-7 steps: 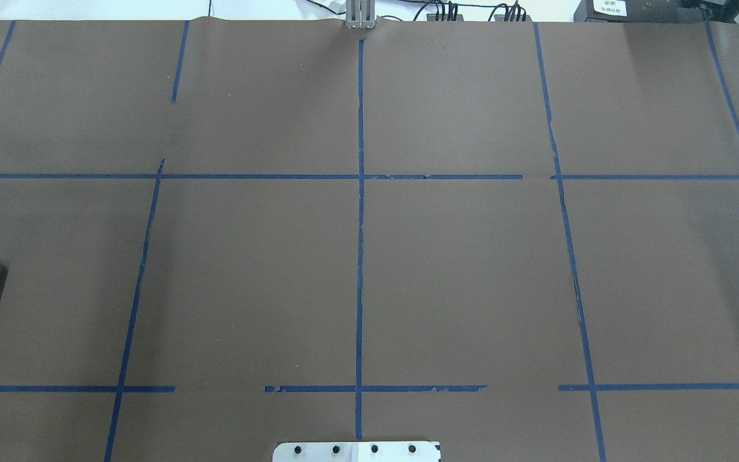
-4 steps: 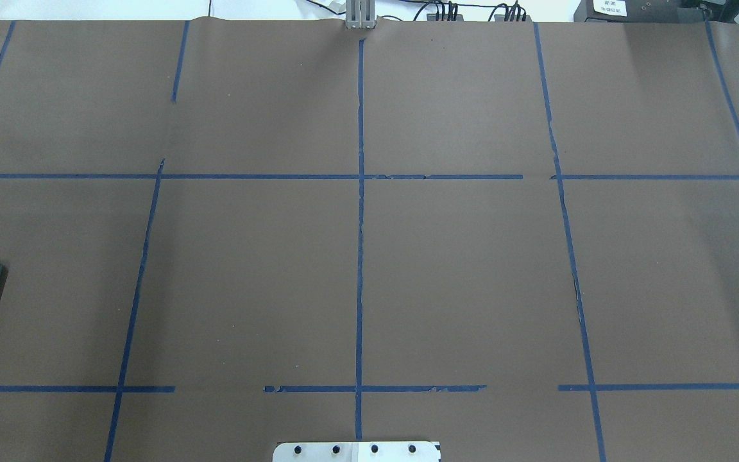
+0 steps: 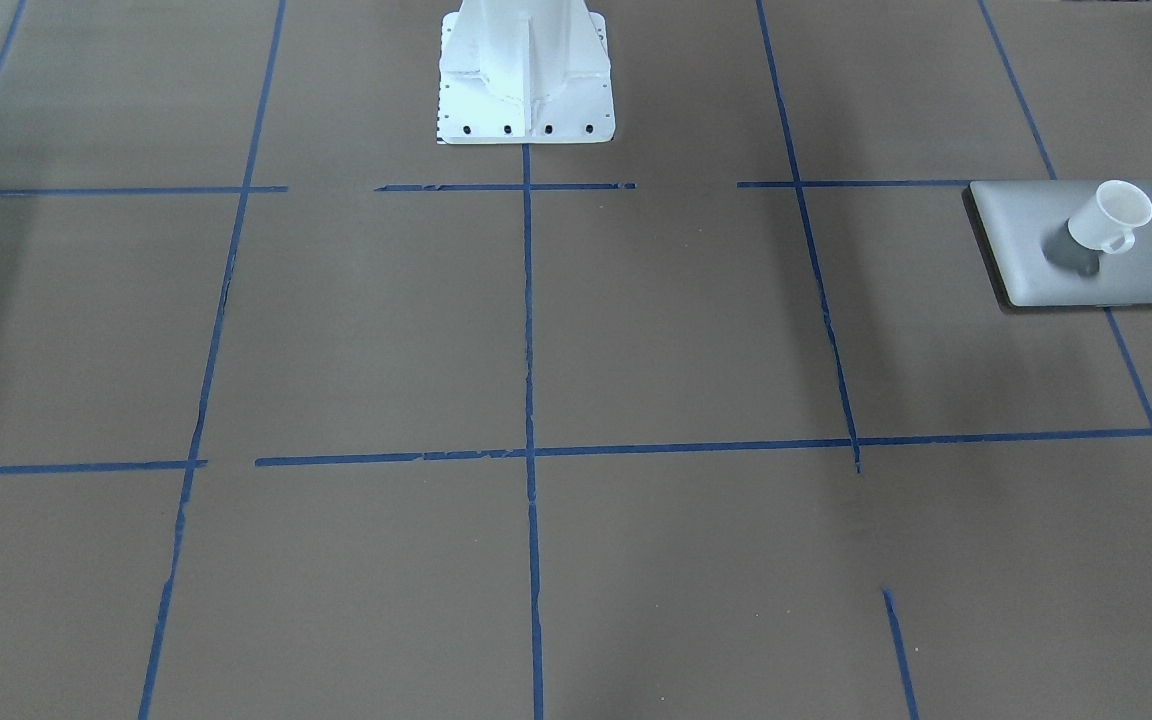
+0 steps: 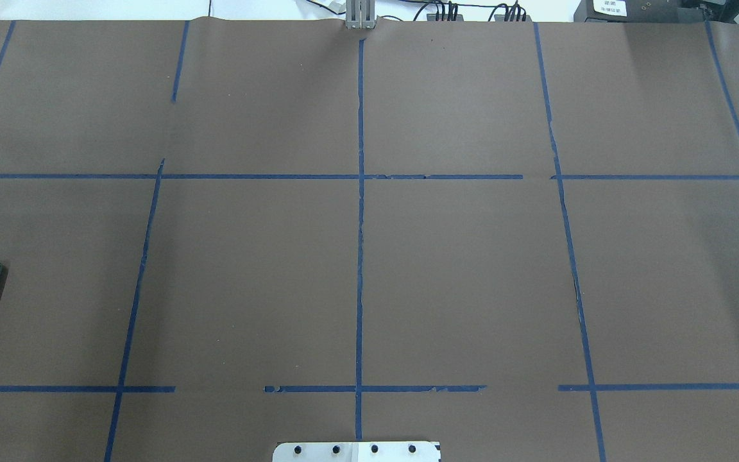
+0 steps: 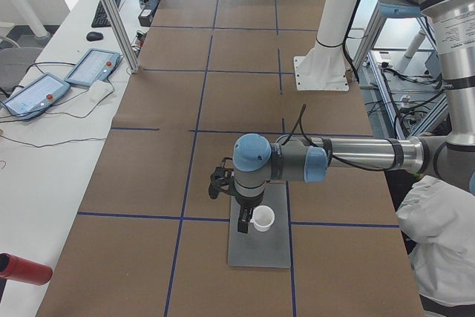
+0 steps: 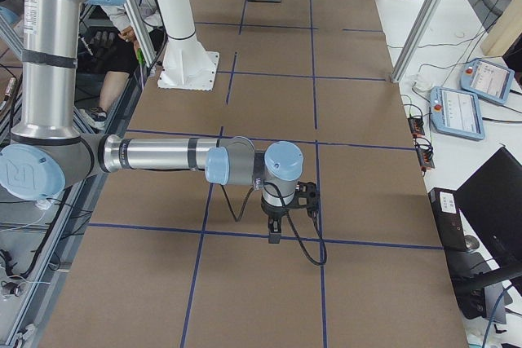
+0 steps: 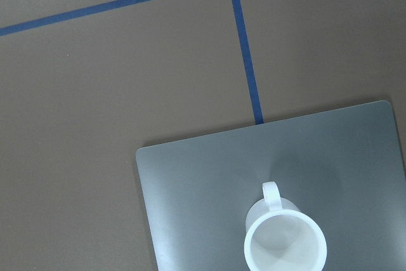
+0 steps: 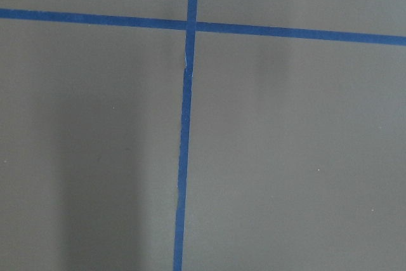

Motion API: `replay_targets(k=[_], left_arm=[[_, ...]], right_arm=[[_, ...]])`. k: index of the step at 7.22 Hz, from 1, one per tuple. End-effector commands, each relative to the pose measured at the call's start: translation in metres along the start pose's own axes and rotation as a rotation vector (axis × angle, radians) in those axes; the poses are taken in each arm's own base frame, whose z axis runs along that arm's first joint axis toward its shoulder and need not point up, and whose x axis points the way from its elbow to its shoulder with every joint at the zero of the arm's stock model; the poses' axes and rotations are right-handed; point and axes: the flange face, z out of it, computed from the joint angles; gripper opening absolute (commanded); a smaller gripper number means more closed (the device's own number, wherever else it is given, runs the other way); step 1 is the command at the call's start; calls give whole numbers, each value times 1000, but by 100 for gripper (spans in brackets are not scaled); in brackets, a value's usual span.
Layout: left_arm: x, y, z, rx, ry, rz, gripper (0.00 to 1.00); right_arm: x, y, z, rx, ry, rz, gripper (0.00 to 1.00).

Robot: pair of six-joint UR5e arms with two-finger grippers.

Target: Place cup on laptop

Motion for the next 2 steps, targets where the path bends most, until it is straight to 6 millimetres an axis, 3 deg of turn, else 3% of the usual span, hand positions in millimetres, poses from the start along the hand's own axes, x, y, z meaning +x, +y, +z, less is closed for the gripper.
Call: replay_targets(k=[1, 2], left_arm=[[0, -1, 0, 1, 0, 1, 100], [0, -1, 0, 1, 0, 1, 100]], right_arm=[[0, 0, 0, 0, 0, 0, 100], [0, 0, 0, 0, 1, 0, 100]])
